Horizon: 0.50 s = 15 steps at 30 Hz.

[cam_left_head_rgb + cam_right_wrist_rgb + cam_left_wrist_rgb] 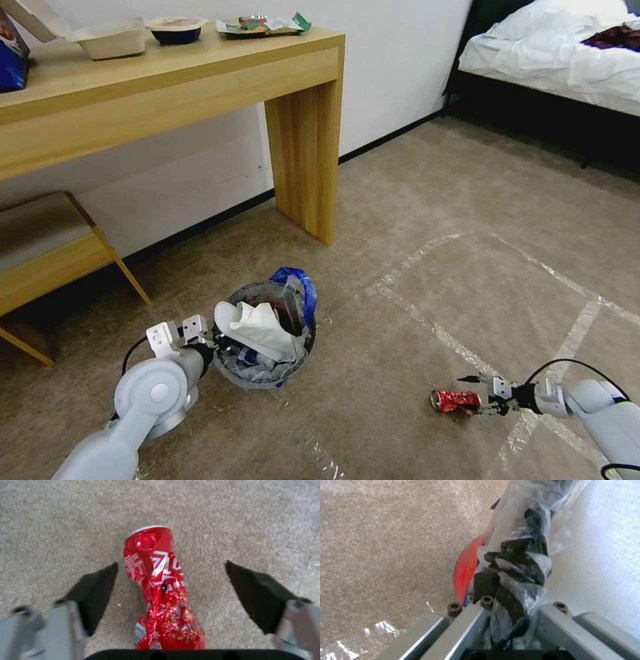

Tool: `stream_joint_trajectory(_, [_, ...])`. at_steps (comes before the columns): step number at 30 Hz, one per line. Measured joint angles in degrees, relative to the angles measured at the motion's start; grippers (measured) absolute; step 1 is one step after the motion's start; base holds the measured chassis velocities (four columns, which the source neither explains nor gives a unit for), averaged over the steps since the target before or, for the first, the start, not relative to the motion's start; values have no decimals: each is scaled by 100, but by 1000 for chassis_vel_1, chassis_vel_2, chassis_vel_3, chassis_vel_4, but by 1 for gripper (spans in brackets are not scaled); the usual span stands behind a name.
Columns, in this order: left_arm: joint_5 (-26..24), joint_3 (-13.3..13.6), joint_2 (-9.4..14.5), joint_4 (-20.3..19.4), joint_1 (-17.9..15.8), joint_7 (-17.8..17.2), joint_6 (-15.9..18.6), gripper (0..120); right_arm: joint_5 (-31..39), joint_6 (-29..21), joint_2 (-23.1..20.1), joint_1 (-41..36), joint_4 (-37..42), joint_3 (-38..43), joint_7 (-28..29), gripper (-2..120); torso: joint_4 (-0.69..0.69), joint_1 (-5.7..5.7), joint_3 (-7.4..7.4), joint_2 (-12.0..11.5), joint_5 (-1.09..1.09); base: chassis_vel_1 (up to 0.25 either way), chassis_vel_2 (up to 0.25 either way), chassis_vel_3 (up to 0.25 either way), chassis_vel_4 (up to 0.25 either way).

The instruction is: Pick up the trash bin and place the garbage on the floor into it.

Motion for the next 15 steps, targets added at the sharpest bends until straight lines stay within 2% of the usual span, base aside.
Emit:
stream_joint_trajectory(5, [0,34,-13,24,-20,1,0,0,-119,-39,71,56,-85,-13,110,99,0,0,0,0,0,0,0,0,0])
stream_joint_trajectory(15, [-1,33,2,-29,21,3,-2,0,-363,-105,200,171,-330,-17,306,100,0,0,0,0,0,0,0,0,0])
